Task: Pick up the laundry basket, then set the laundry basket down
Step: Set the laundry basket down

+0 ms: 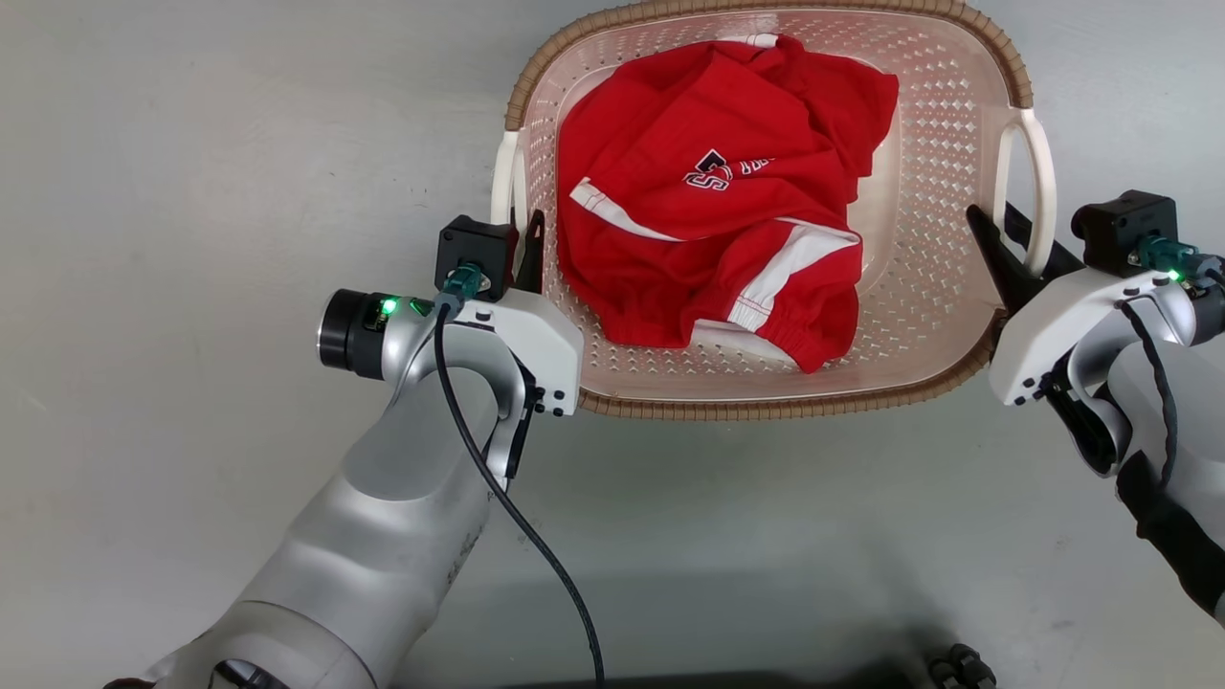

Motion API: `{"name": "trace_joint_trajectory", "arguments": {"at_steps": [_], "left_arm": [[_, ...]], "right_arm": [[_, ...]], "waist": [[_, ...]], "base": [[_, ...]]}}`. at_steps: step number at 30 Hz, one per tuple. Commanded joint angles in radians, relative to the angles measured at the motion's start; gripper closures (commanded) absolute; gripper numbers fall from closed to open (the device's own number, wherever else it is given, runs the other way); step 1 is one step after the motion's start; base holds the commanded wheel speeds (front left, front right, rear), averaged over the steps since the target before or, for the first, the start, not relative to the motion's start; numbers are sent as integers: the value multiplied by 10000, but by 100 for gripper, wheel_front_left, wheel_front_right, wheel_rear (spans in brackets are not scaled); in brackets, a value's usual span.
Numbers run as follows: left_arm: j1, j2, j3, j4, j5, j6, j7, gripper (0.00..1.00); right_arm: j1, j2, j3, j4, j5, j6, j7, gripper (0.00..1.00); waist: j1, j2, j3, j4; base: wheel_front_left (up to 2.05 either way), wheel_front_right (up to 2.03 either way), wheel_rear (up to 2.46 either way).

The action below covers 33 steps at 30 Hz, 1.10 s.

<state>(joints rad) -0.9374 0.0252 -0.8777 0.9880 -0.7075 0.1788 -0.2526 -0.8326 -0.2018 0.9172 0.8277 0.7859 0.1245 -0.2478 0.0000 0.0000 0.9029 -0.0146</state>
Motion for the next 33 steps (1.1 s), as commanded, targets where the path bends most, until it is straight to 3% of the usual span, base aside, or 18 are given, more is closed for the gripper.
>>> {"name": "trace_joint_trajectory", "arguments": {"at_steps": [1,33], "left_arm": [[-6,250,87,-114,236,-198,-91,100],[-171,250,-300,-35,-252,-384,-91,100]], "right_arm": [[655,-334,23,-59,-231,62,-139,100],[638,-410,-441,-17,-440,62,-139,100]], "waist": [[0,0,54,20],[0,0,471,-5]], "base": [[0,0,0],[0,0,0]]}}
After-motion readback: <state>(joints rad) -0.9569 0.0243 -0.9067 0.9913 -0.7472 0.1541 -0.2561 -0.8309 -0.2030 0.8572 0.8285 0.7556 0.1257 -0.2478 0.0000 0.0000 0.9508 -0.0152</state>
